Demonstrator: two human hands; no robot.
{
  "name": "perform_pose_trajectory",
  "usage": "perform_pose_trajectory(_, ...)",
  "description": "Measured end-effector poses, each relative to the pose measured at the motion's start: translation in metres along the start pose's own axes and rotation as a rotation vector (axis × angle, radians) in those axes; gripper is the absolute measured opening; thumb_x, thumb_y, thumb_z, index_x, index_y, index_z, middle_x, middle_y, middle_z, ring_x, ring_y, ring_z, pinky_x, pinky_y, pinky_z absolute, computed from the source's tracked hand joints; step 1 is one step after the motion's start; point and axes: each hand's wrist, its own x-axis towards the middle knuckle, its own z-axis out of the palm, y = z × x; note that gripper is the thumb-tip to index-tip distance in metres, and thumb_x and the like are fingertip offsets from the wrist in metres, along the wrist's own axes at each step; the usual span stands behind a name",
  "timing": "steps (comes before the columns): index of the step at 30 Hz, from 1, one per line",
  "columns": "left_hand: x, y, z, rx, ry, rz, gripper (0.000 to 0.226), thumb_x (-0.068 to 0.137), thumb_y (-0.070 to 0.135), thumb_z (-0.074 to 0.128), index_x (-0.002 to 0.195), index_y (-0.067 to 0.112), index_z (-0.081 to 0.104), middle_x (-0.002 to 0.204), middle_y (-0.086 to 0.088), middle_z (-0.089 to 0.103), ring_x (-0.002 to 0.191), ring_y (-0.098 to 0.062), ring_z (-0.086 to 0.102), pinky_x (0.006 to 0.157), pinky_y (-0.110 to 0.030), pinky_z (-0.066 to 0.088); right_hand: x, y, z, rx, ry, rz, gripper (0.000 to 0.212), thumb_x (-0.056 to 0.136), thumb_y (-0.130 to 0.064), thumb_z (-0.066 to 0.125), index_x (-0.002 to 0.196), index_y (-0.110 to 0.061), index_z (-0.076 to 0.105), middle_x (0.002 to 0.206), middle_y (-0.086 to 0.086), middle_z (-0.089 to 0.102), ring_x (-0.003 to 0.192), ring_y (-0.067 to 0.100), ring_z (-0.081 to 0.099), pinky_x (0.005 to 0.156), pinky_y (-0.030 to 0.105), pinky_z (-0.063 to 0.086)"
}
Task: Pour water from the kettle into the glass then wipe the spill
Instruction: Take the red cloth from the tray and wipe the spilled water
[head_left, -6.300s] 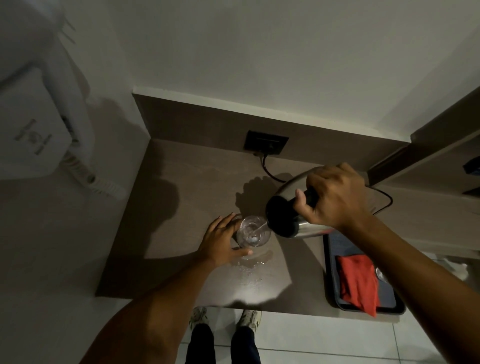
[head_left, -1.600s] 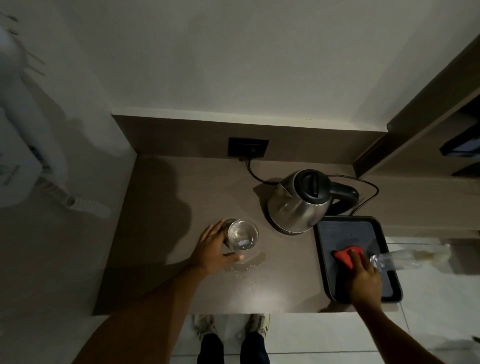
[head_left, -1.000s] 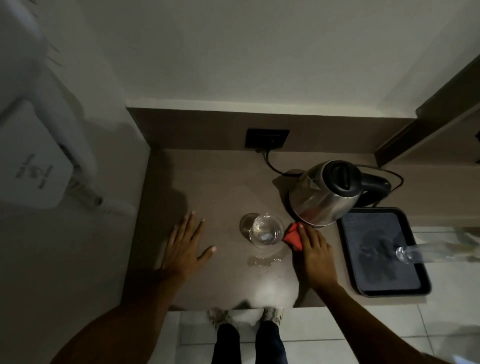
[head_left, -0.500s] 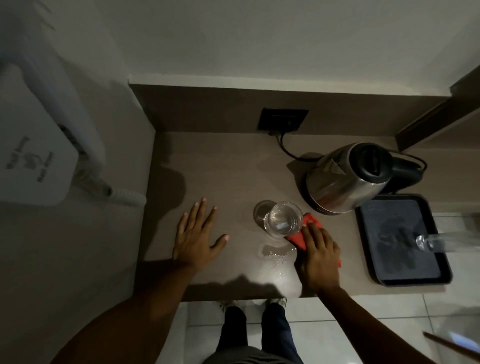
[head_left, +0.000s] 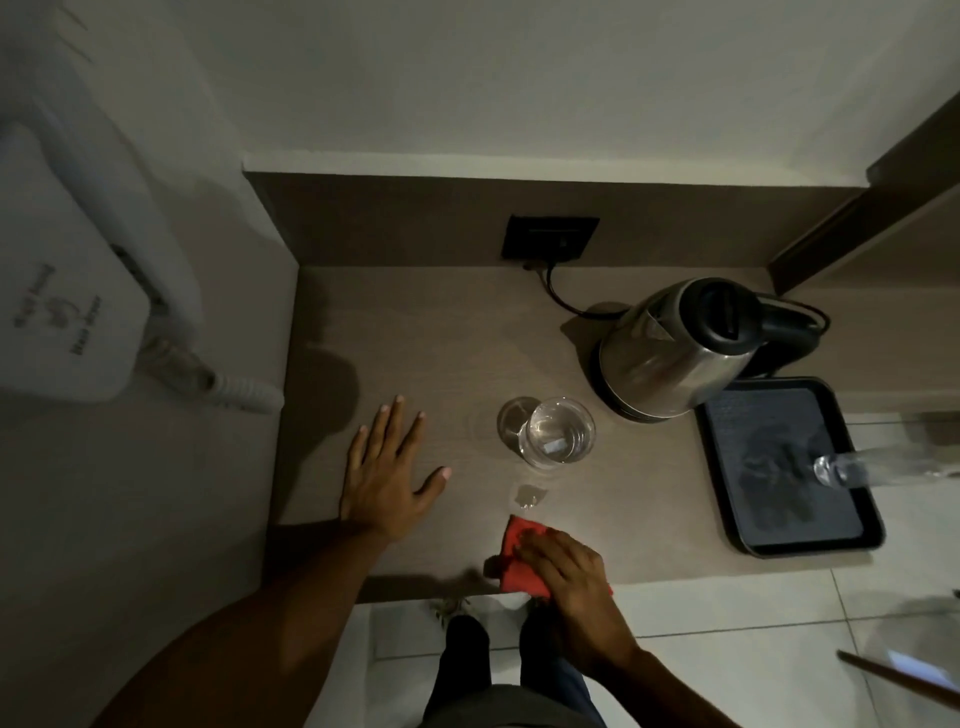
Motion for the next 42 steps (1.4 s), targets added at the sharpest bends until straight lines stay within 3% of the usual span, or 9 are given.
perform_pose_trajectory(3,0.001,0.0,0.0,-0.004,0.002,-0.004,0.081,0.089,0.074,0.024,0.156,0.029,0.012,0.166,-0.002,0.003,0.152,-0.019,0.0,0.12,-0.04,0.0,0.018,-0.007,-0.003,0.171,0.063,0.095,0.045,0.093,-0.034,0.045,0.131,-0.016,0.06,0.136,-0.001,0.058,0.128,0.022,0.05,0.112,0.025,0.022)
perform_pose_trajectory(6,0.0,0.0,-0.001,-0.02,-0.007,-0.001,0.082,0.088,0.073,0.028,0.156,0.03,0.012,0.166,-0.001,-0.001,0.152,-0.017,-0.004,0.12,-0.039,-0.002,0.045,-0.02,0.004,0.132,0.055,0.066,0.052,0.094,-0.034,0.047,0.141,-0.012,0.05,0.146,0.007,0.05,0.137,0.029,0.041,0.113,0.038,0.028)
perform_pose_trajectory(9,0.0,0.0,-0.001,-0.043,0.004,0.004,0.08,0.089,0.07,0.031,0.156,0.03,0.013,0.166,0.0,0.0,0.152,-0.017,-0.004,0.121,-0.041,0.003,0.077,-0.036,0.013,0.009,0.013,0.047,0.062,0.089,-0.035,0.061,0.145,-0.015,0.045,0.15,0.009,0.046,0.138,0.033,0.04,0.108,0.048,0.037)
perform_pose_trajectory(14,0.0,-0.001,0.0,-0.052,0.016,0.003,0.079,0.089,0.069,0.032,0.155,0.031,0.015,0.166,0.0,0.002,0.152,-0.018,0.0,0.121,-0.044,0.009,0.08,-0.035,0.021,-0.156,-0.026,0.088,0.076,0.072,-0.041,0.08,0.138,-0.016,0.053,0.14,0.013,0.056,0.125,0.037,0.055,0.094,0.054,0.051)
perform_pose_trajectory(19,0.0,-0.003,0.002,-0.029,0.024,0.008,0.078,0.089,0.071,0.029,0.155,0.03,0.017,0.166,-0.001,0.004,0.152,-0.019,0.002,0.121,-0.042,0.007,0.052,-0.009,0.015,-0.156,-0.014,0.162,0.086,0.063,-0.051,0.081,0.136,-0.016,0.052,0.139,0.014,0.056,0.122,0.036,0.053,0.088,0.049,0.05)
perform_pose_trajectory(25,0.0,-0.003,0.001,-0.025,0.012,0.013,0.079,0.09,0.073,0.024,0.155,0.03,0.016,0.166,-0.001,0.003,0.152,-0.019,0.001,0.121,-0.042,0.006,0.013,0.045,-0.016,-0.208,0.066,0.294,0.087,0.052,-0.022,0.084,0.133,-0.015,0.053,0.137,0.015,0.055,0.115,0.037,0.049,0.081,0.045,0.048)
perform_pose_trajectory(30,0.0,-0.002,-0.003,-0.019,-0.008,0.01,0.079,0.09,0.071,0.026,0.156,0.029,0.014,0.166,0.0,-0.002,0.151,-0.017,-0.004,0.121,-0.038,-0.001,0.023,0.079,-0.041,-0.251,0.128,0.477,0.07,0.067,-0.02,0.078,0.133,-0.012,0.055,0.14,0.017,0.053,0.114,0.042,0.048,0.078,0.049,0.048)
perform_pose_trajectory(37,-0.002,0.002,-0.004,-0.019,-0.013,0.0,0.079,0.089,0.068,0.029,0.155,0.027,0.016,0.166,-0.002,0.0,0.152,-0.018,-0.004,0.122,-0.043,0.004,0.044,0.05,-0.027,-0.114,0.282,0.675,0.071,0.065,-0.015,0.076,0.132,-0.01,0.055,0.142,0.021,0.05,0.114,0.047,0.046,0.083,0.055,0.045)
perform_pose_trajectory(42,-0.001,0.0,0.002,-0.007,-0.01,0.001,0.079,0.09,0.069,0.027,0.156,0.028,0.015,0.166,-0.003,0.001,0.152,-0.02,-0.004,0.121,-0.046,0.007,0.035,0.001,0.009,-0.088,0.211,0.634,0.08,0.058,-0.02,0.077,0.133,-0.009,0.053,0.139,0.022,0.05,0.113,0.047,0.049,0.083,0.055,0.047)
